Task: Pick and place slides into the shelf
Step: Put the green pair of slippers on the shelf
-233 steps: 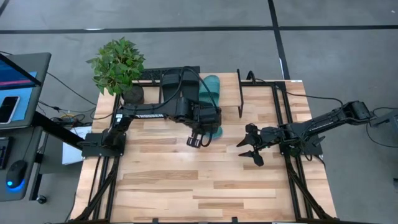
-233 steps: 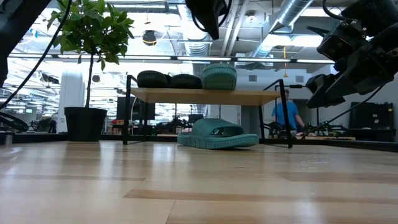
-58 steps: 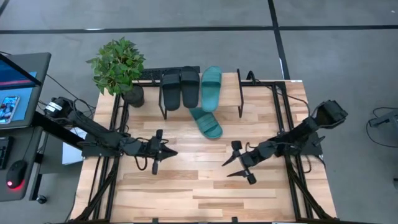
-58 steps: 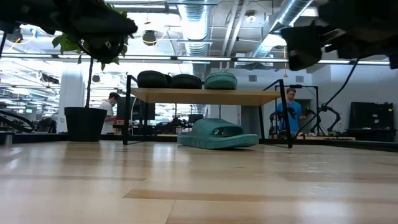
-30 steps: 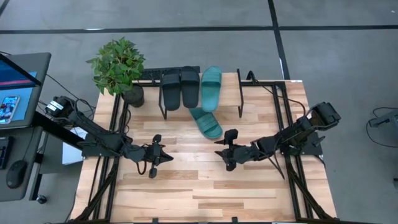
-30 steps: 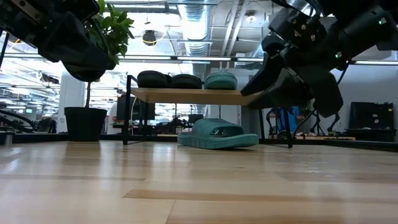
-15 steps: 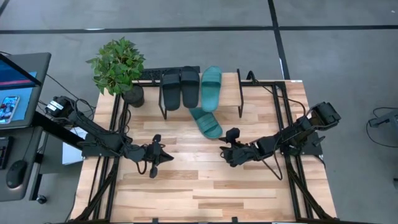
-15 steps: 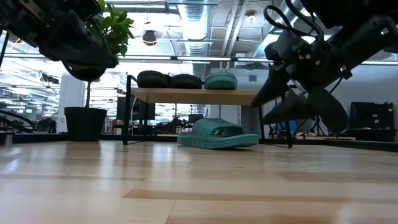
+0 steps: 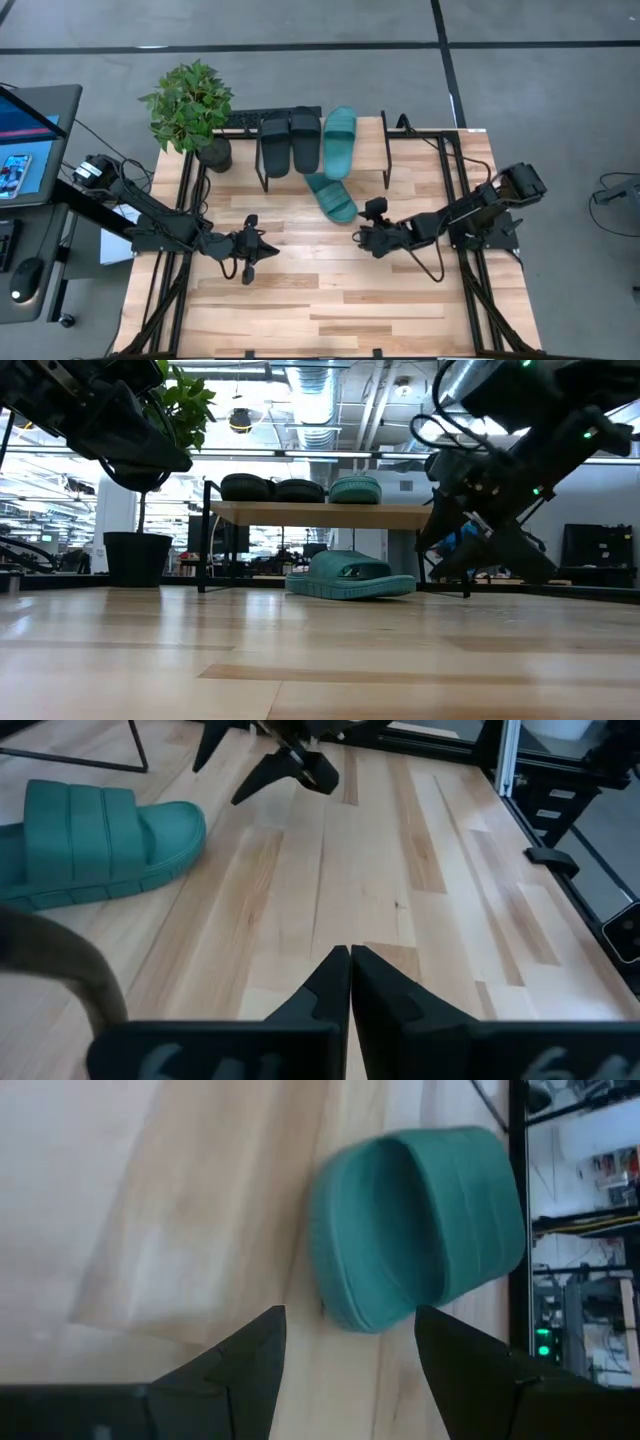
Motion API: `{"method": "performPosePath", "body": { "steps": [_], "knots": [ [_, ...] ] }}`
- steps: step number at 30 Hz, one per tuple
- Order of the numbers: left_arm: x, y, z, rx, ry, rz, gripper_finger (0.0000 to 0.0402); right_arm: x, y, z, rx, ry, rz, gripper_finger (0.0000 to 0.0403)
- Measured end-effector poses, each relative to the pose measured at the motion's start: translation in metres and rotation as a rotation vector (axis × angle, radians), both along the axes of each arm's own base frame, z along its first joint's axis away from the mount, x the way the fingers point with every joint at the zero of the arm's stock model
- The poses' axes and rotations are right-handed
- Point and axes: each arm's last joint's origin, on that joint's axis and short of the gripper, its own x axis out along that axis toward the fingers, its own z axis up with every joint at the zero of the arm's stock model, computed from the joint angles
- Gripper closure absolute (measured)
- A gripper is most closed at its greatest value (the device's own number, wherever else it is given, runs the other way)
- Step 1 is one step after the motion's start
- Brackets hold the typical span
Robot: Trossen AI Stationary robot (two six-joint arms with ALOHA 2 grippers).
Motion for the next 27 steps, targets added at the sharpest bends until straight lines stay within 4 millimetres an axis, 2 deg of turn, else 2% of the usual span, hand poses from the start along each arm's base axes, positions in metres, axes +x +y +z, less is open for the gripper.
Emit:
{"method": "performPosePath", "body": {
  "steps": [9,27],
  "knots": [
    [0.000,0.000,0.000,0.001,0.003,0.000,0.0400,0.004,-0.015,-0.002,0.108,0.034,0.022,0.0188],
    [0.000,0.000,0.000,-0.024,0.004,0.009,0.0400,0.005,-0.015,-0.002,0.053,0.090,0.140,0.0188]
  ]
}}
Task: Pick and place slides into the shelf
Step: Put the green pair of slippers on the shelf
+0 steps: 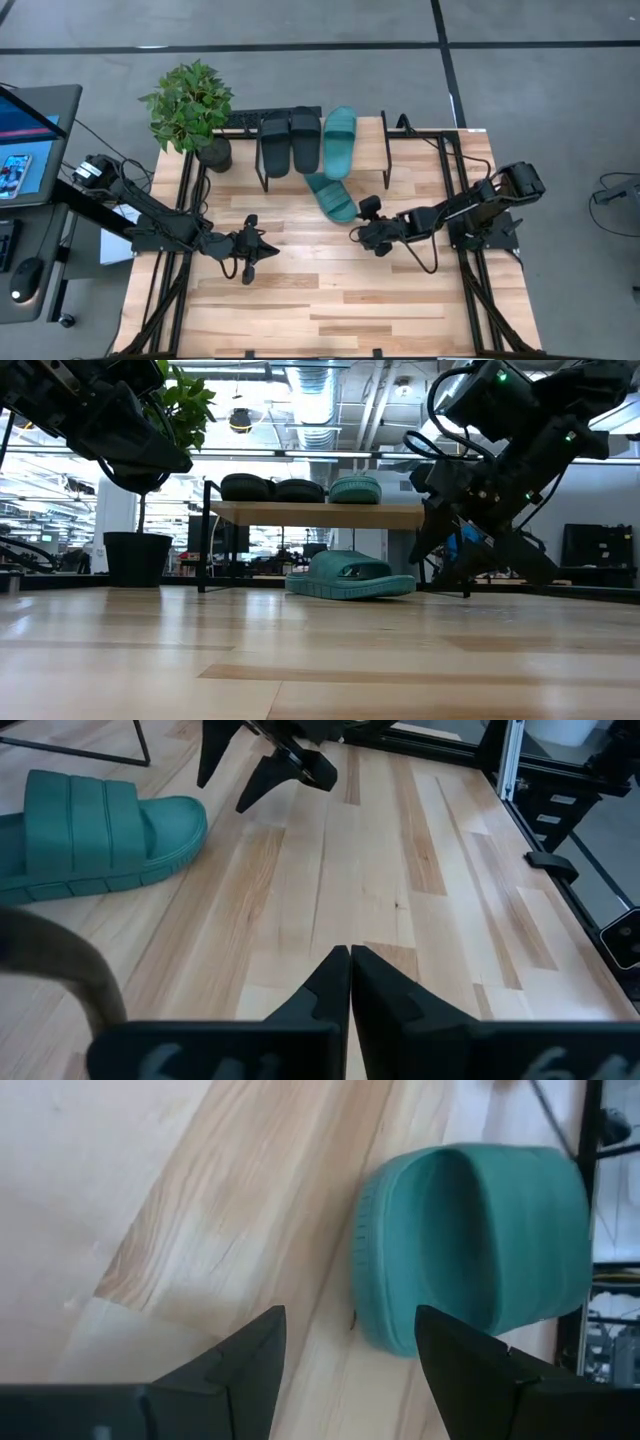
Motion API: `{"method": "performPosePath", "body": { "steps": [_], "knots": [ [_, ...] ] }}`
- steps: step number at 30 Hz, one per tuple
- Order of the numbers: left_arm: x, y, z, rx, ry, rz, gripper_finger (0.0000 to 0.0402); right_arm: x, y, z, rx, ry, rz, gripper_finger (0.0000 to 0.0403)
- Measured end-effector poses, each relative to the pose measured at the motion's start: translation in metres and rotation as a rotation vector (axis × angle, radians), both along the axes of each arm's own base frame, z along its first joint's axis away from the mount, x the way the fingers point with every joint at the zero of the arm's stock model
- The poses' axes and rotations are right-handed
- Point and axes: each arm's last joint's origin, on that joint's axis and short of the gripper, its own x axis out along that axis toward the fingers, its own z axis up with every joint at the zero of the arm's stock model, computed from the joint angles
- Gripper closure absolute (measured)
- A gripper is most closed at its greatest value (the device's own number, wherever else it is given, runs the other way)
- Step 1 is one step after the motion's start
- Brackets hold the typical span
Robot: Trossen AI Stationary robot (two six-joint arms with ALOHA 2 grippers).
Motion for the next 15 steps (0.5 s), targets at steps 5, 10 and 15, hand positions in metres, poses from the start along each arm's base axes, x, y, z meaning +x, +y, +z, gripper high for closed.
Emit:
{"method": "performPosePath", "body": {
  "steps": [5,10,15],
  "knots": [
    [0.000,0.000,0.000,0.000,0.000,0.000,0.0400,0.004,0.001,0.003,-0.015,-0.041,0.035,0.0188],
    [0.000,0.000,0.000,-0.006,0.000,0.002,0.0400,0.007,-0.004,0.004,0.018,-0.056,0.055,0.0188],
    [0.000,0.000,0.000,-0.010,0.000,0.004,0.0400,0.009,-0.012,0.004,0.066,-0.050,0.058,0.0188]
  ]
}}
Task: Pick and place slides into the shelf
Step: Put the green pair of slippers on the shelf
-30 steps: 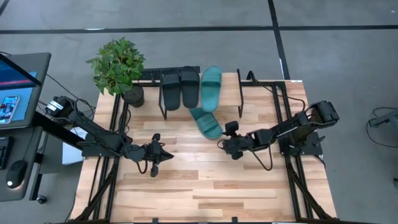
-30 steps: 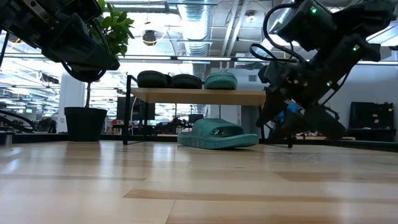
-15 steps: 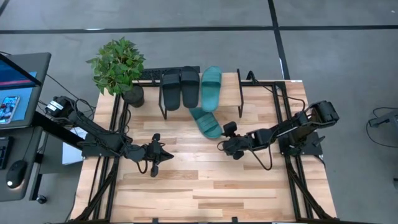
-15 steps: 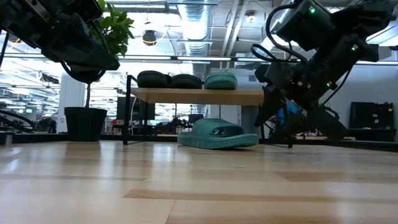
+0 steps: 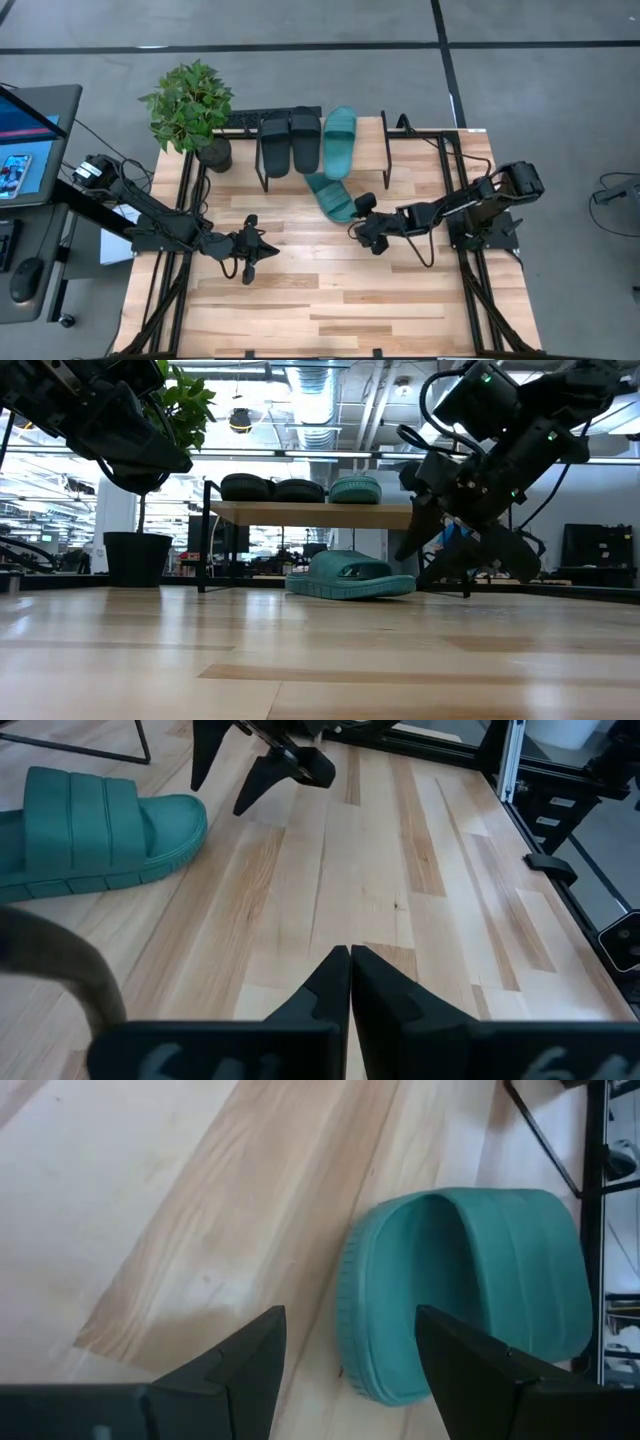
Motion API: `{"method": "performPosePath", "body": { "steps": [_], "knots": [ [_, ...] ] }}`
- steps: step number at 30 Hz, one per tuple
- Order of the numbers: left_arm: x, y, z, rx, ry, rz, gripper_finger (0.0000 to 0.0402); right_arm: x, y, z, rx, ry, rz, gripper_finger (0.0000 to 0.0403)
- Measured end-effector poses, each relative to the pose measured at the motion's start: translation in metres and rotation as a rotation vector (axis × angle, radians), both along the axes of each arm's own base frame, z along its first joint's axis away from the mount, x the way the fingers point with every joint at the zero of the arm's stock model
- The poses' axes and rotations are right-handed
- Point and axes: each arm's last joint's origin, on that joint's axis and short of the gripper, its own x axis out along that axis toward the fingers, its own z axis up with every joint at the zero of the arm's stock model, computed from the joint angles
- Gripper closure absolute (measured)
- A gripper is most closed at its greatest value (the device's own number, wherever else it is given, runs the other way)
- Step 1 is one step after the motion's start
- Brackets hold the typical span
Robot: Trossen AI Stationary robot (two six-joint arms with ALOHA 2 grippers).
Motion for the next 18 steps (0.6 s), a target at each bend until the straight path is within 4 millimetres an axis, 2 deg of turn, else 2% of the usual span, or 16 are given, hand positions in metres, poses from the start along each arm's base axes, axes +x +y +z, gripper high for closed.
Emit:
{"method": "performPosePath", "body": {
  "steps": [6,15,18],
  "knots": [
    [0.000,0.000,0.000,0.000,0.000,0.000,0.0400,0.001,-0.009,-0.001,0.001,0.003,-0.028,0.0188],
    [0.000,0.000,0.000,0.001,0.001,0.000,0.0400,0.015,-0.011,-0.038,-0.049,0.039,-0.040,0.0189],
    [0.000,0.000,0.000,0.001,0.002,0.000,0.0400,0.018,-0.011,-0.041,-0.053,0.030,-0.039,0.0189]
  ]
}}
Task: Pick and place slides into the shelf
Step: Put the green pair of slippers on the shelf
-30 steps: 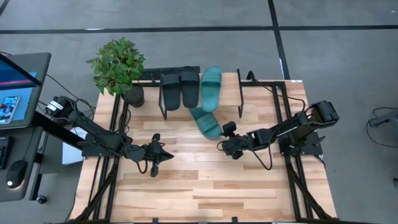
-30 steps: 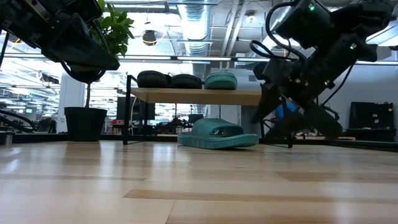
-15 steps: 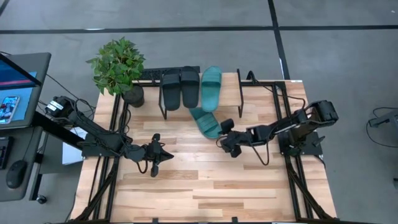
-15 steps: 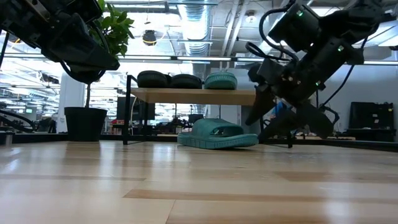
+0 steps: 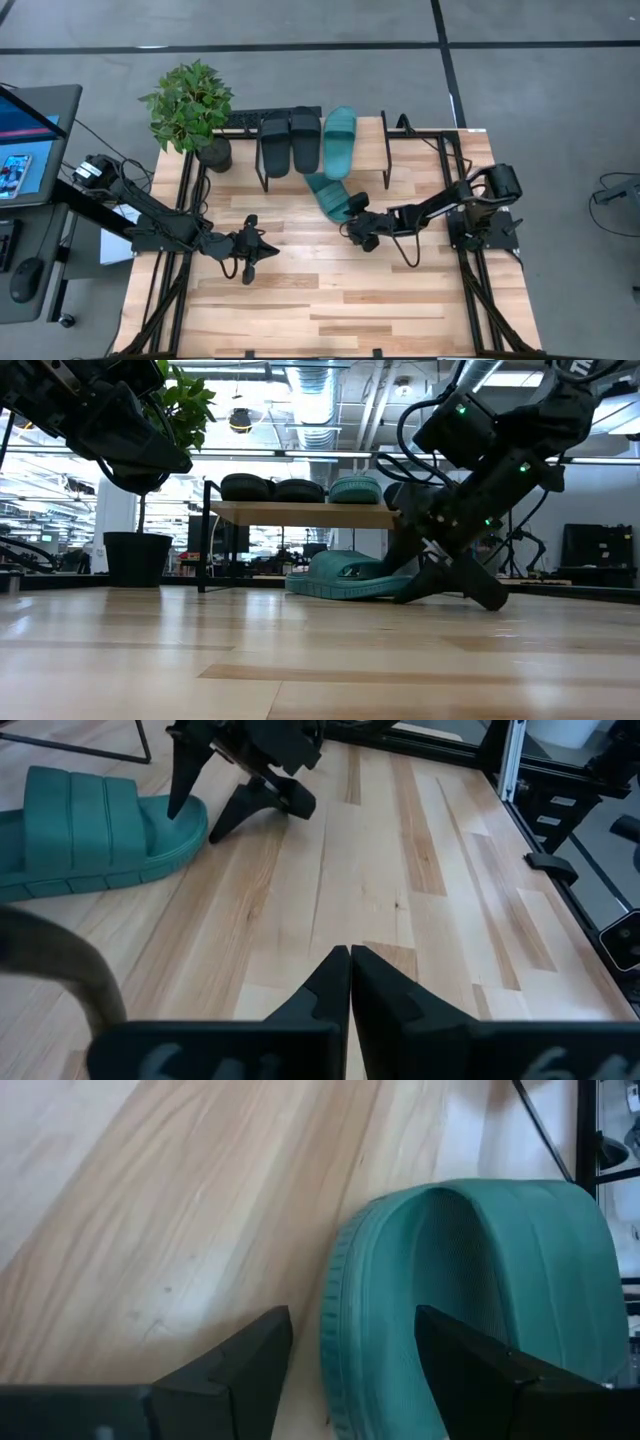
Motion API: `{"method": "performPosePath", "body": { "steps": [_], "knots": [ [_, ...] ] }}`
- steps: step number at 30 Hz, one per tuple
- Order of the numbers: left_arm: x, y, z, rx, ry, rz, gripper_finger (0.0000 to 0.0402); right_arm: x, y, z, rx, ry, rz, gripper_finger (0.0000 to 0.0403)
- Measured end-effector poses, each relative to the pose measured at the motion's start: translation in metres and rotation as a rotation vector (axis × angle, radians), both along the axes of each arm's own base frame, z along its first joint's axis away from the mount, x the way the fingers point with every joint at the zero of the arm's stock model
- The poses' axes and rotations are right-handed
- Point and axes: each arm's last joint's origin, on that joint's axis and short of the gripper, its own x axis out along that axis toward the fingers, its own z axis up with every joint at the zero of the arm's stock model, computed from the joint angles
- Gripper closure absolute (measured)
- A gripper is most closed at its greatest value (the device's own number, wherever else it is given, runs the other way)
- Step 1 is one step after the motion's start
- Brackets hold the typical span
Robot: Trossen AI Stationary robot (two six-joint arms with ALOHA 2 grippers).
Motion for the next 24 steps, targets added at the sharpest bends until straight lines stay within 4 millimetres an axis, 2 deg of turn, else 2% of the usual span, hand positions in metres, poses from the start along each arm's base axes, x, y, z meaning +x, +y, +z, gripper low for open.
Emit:
{"method": "performPosePath", "body": {
  "steps": [8,18,24],
  "knots": [
    [0.000,0.000,0.000,0.000,0.000,0.000,0.0400,0.004,0.000,0.011,0.025,-0.040,-0.010,0.0189],
    [0.000,0.000,0.000,-0.007,-0.001,0.002,0.0400,0.003,-0.003,0.010,0.060,-0.026,-0.057,0.0190],
    [0.000,0.000,0.000,-0.008,-0.001,0.003,0.0400,0.003,0.009,0.011,-0.033,-0.014,-0.002,0.0205]
  ]
}}
